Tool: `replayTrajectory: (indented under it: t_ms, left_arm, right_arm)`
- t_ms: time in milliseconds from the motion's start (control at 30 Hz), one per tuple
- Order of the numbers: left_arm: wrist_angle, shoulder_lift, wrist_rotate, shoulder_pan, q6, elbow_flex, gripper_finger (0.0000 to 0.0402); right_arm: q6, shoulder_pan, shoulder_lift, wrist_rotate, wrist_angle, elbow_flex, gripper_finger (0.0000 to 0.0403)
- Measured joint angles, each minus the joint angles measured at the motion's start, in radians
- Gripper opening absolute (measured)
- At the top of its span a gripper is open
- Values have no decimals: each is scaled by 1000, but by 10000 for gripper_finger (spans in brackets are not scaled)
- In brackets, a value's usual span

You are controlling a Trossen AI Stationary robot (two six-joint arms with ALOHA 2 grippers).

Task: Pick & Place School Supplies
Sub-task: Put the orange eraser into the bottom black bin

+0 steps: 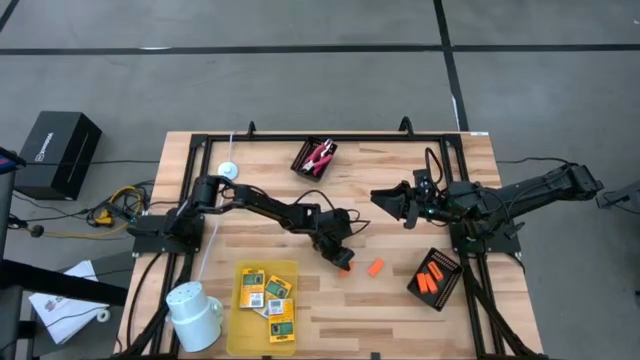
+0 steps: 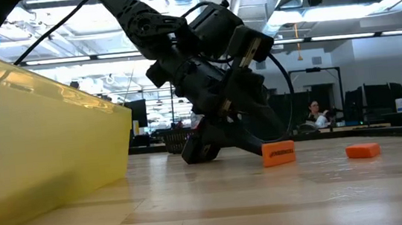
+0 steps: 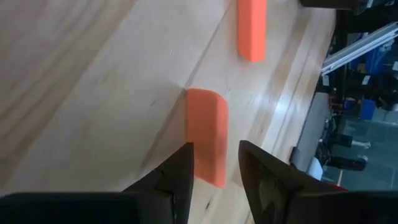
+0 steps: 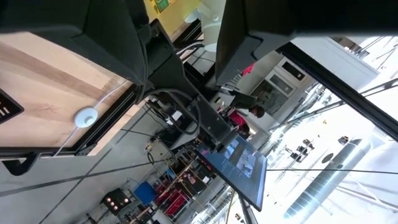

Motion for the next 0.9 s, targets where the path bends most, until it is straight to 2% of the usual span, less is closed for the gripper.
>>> replayTrajectory:
  t_ms: [433,900]
  left_arm:
    - [-30,-2,-28,0,42,2,150]
    - [-96,-43,-61,19,150,-8,136]
  right_arm:
    - [0,0,0,-3,0,0,190]
    - [-11,0,0,-23,-2,0,192]
